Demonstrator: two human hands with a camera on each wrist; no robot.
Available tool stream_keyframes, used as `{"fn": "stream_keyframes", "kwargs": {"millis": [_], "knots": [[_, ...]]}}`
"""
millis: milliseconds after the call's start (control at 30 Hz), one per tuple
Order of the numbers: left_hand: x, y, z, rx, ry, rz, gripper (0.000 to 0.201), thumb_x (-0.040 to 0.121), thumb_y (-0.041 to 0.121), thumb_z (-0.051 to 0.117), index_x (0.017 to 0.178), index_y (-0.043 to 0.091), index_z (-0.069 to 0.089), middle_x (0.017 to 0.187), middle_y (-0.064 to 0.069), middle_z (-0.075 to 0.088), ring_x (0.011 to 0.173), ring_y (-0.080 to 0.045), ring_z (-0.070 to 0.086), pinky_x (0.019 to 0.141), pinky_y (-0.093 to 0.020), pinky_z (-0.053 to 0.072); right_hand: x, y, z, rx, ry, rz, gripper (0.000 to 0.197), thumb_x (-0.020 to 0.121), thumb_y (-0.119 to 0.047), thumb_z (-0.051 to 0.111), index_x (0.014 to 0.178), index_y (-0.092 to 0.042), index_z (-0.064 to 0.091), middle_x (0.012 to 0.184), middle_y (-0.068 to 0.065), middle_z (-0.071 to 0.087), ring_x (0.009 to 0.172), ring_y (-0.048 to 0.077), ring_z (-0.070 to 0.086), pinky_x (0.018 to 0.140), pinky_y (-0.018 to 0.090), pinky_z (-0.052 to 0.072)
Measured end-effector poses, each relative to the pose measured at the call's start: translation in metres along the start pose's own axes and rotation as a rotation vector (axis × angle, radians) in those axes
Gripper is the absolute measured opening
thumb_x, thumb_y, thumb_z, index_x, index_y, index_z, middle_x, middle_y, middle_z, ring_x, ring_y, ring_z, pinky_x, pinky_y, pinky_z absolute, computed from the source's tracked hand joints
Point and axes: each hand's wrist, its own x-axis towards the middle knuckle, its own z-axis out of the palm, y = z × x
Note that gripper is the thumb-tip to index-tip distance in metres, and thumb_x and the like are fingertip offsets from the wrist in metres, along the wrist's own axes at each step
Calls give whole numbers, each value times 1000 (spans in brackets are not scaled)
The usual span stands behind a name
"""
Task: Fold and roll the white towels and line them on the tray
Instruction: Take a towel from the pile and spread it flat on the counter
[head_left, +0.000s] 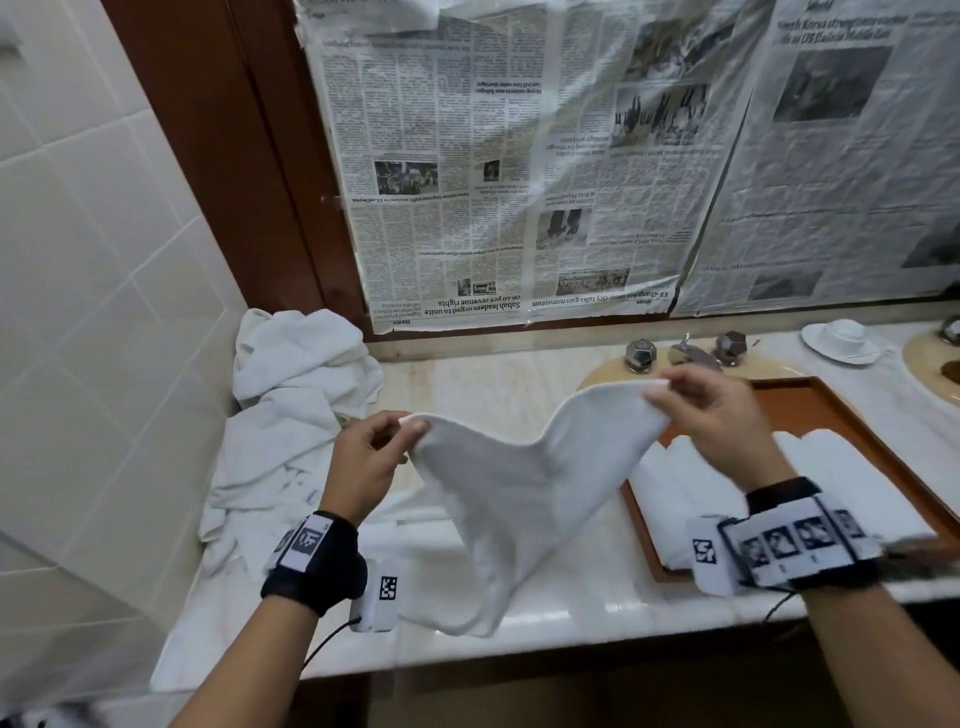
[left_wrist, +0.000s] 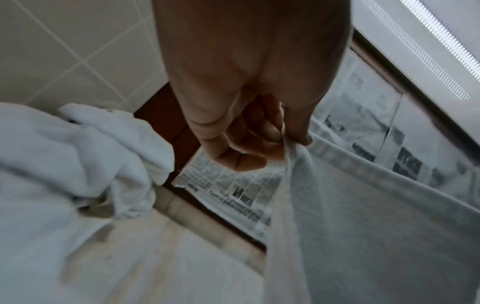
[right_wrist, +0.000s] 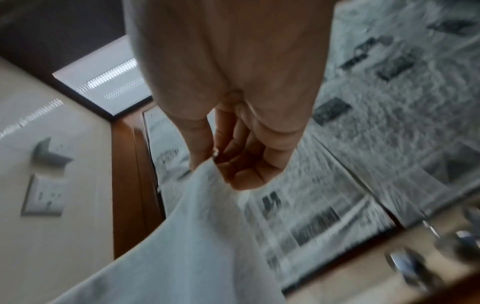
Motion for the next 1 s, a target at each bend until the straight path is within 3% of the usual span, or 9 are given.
{"fn": "stream_keyframes", "kwargs": {"millis": [100,167,267,333,400,567,667,833,1000], "knots": [[-2,-45,-4,147,-11,-151,16,90,39,68,90,23,72,79,3,71,82,-22,67,72,-40,58,-9,43,43,-80,-128,105,4,90,-12,69,91,-16,71,81,-2,71,76,10,64,74,25,50],[-8,-79,-5,424,-70,-222,22,90,46,62,89,25,68,79,3,68,85,-25,66,72,-33,48,-17,70,75,-167,-206,159,8,91,-17,68,85,-21,67,75,-7,67,72,5,60,69,20,46],[-20,-114,2,621,-184,-291,26,97,35,61,107,13,69,104,-7,72,102,-27,64,80,-29,41,-34,101,122,-269,-339,271,10,93,-25,64,85,-20,63,80,-9,64,76,9,59,69,16,43],[-27,-120,11,664,-265,-337,34,99,35,54,114,8,67,114,-10,69,109,-31,61,86,-32,41,-48,119,144,-266,-396,349,12,92,-26,63,82,-22,60,81,-5,65,78,15,62,73,23,47],[-39,-122,19,718,-331,-316,40,94,41,44,102,9,67,103,-10,69,104,-33,62,77,-33,38,-61,126,157,-266,-437,433,11,91,-27,61,81,-22,60,81,-1,66,76,22,64,77,36,53],[-86,-124,24,937,-423,-183,35,98,43,36,100,16,57,89,-8,71,88,-33,63,67,-36,40,-89,129,141,-271,-518,469,22,95,-23,59,74,-25,51,71,-1,57,66,20,54,69,32,46],[-106,-118,21,801,-465,-152,32,96,46,43,91,18,56,76,-2,67,76,-26,62,69,-37,46,-106,130,113,-290,-586,458,19,93,-25,64,76,-26,55,70,-8,57,65,7,51,66,25,39],[-113,-138,12,888,-269,-87,38,92,50,42,95,22,68,123,-5,64,111,-28,56,95,-44,47,-125,123,86,-239,-562,463,15,92,-28,65,91,-13,64,67,-5,57,63,7,48,64,26,37],[-135,-101,44,915,-433,-125,34,100,43,40,100,19,64,91,-3,69,90,-26,62,75,-36,43,-136,112,82,-201,-571,418,15,93,-28,65,91,-13,64,62,-4,51,58,5,42,60,23,33]]}}
